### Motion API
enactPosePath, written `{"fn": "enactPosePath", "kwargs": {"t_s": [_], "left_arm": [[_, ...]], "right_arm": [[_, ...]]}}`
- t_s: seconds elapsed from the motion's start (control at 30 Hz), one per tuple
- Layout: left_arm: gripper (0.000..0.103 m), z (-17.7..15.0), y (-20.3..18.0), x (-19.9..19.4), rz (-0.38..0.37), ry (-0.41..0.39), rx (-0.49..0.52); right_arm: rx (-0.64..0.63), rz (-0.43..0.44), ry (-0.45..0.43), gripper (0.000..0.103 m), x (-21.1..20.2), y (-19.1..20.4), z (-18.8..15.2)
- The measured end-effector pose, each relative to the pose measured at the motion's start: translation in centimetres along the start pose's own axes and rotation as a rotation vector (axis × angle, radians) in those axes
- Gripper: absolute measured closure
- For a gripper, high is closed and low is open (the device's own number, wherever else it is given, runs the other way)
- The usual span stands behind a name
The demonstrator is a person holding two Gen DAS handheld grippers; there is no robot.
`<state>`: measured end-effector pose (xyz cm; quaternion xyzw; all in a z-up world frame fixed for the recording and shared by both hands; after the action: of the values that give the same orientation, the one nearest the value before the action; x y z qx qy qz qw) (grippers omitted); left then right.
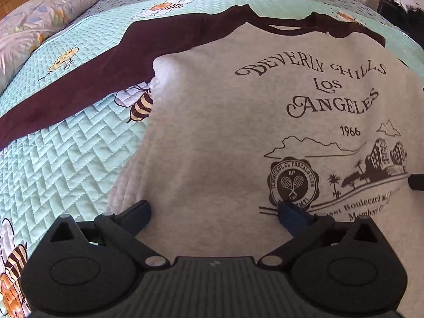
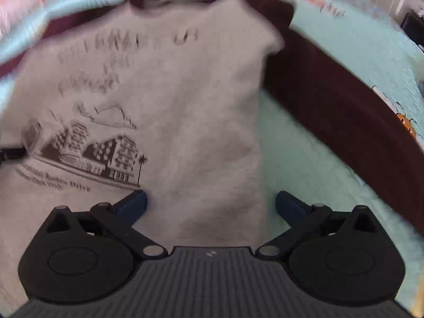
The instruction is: Fold clothes
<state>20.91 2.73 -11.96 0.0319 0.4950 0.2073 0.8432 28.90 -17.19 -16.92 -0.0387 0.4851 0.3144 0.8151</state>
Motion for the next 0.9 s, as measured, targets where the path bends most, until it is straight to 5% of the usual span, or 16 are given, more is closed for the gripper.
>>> {"fn": "enactPosePath", "kwargs": {"t_s": [0.37, 0.43, 0.53, 0.6, 0.67, 0.73, 0.9], "left_arm": [[0.006, -1.3, 2.5, -1.0, -0.030, 0.014, -0.022], [0.013, -1.2, 2.7, -2.3, 0.016, -0.021, -0.031], [0.011, -1.6, 1.7, -5.1, 0.035, -0.125, -0.004], [0.004, -2.5, 0.5, -5.8, -0.034, -0.151, 0.040], [0.000, -4.2, -0.5, -3.6, 0.034, -0.082, 0.111], [0.000, -5.3, 0.9, -2.5, -0.013, -0.059, 0.009], [0.002, -5.7, 2.0, -3.9, -0.051, -0.067, -0.061]], "right_arm": [[0.055, -0.001, -0.051, 0.001, -3.3, -1.4, -1.9], [0.100, 0.012, -0.126, 0.001, -5.3, -1.4, -2.1], [0.098, 0.090, -0.203, 0.001, -7.6, 0.1, -2.9], [0.079, 0.145, -0.169, 0.001, -7.0, 0.9, -4.1], [0.047, 0.163, -0.093, 0.000, -5.5, 1.4, -5.8], [-0.051, 0.074, -0.060, 0.000, -4.0, 1.3, -8.2], [-0.008, 0.139, -0.170, 0.000, -6.4, 0.8, -10.2]]}}
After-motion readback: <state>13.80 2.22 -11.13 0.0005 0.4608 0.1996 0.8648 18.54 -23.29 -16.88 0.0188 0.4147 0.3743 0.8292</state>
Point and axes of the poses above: each gripper's, at about its wrist camera, not at the fingertips, and x roughly the way its jaws point, y to its left, z to its top, the point moved 3 cm from there along x, roughly the way its jaws point, and after that the axes turned 15 degrees about z, right-handed, at the moved point
